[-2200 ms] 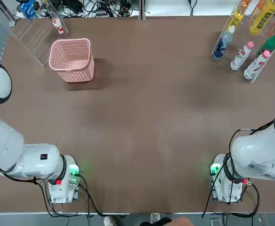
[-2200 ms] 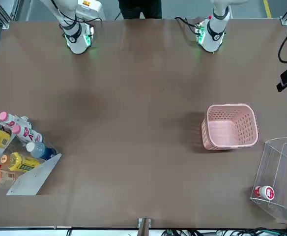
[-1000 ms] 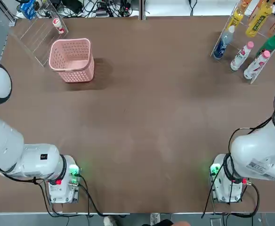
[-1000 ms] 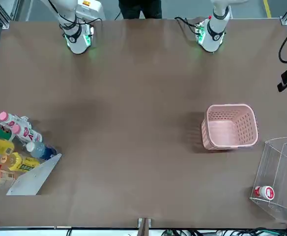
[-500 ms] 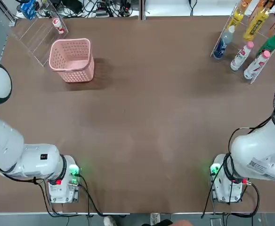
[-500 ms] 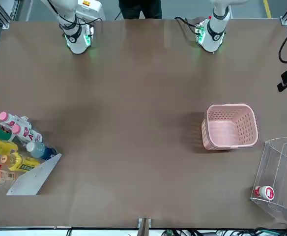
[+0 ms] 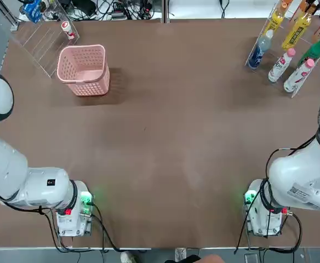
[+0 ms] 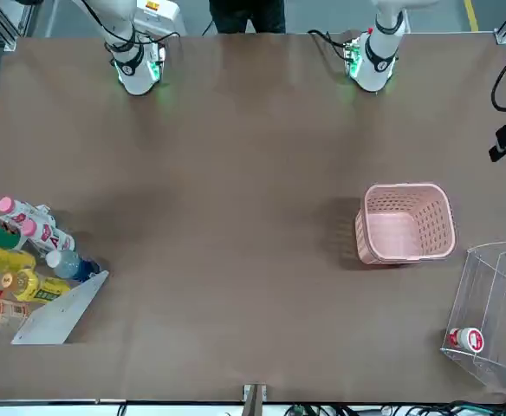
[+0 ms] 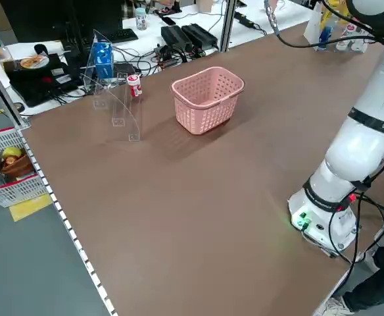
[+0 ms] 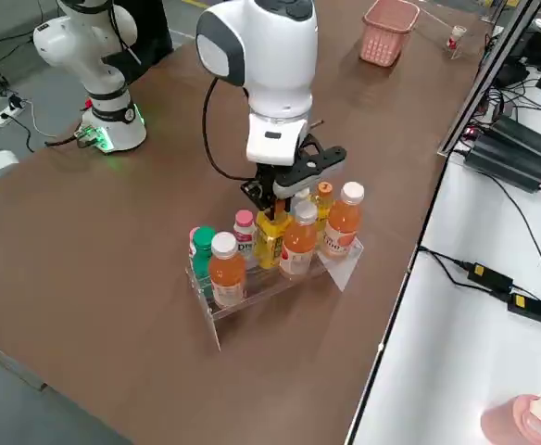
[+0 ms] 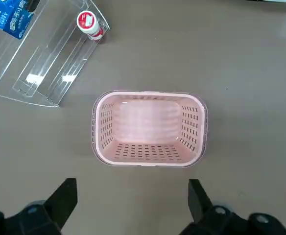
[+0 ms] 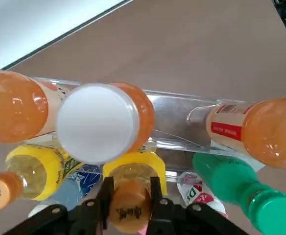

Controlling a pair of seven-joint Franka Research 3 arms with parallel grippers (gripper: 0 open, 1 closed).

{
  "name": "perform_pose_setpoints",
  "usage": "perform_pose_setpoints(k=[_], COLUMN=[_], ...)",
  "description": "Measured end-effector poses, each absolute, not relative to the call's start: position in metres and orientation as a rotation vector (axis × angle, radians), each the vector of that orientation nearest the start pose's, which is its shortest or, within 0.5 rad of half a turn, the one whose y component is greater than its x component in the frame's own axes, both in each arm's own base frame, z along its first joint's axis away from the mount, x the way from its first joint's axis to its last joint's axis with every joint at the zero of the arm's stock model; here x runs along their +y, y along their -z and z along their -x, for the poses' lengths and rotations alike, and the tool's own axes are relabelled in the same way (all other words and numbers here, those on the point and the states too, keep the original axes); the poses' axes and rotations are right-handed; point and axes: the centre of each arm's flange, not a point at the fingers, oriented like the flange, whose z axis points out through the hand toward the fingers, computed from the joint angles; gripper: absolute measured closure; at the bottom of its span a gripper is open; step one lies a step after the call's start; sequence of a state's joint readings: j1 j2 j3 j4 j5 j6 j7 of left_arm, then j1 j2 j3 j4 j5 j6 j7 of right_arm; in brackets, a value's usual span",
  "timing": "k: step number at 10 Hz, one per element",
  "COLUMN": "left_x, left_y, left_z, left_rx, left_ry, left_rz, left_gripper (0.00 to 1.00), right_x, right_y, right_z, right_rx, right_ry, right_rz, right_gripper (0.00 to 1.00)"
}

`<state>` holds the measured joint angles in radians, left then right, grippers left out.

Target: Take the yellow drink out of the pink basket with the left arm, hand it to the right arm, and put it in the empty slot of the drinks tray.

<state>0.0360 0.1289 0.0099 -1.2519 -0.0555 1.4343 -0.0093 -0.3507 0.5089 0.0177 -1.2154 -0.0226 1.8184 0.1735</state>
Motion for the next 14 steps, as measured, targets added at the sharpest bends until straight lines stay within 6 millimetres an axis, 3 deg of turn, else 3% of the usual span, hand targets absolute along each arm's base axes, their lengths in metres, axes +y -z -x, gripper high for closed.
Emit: perform_pose_setpoints(k=[3,14], left_x=[0.019,0.024], left_y=[-0.687,-0.687], left_z=[-0.577,-0.577], left_rx=[-0.074,-0.087], left_ry=[0.087,0.087], left_rz=[3.192,3.190], left_gripper=[0.00,0.00], right_x=[-0.224,-0.236], right_y=[-0.483,-0.459], right_z=[-0.679,-0.675], right_rx=[0.821,0.844], right_ry=[0.130,0.126], right_rz=[3.034,3.040], right_gripper=[0.66,0.66])
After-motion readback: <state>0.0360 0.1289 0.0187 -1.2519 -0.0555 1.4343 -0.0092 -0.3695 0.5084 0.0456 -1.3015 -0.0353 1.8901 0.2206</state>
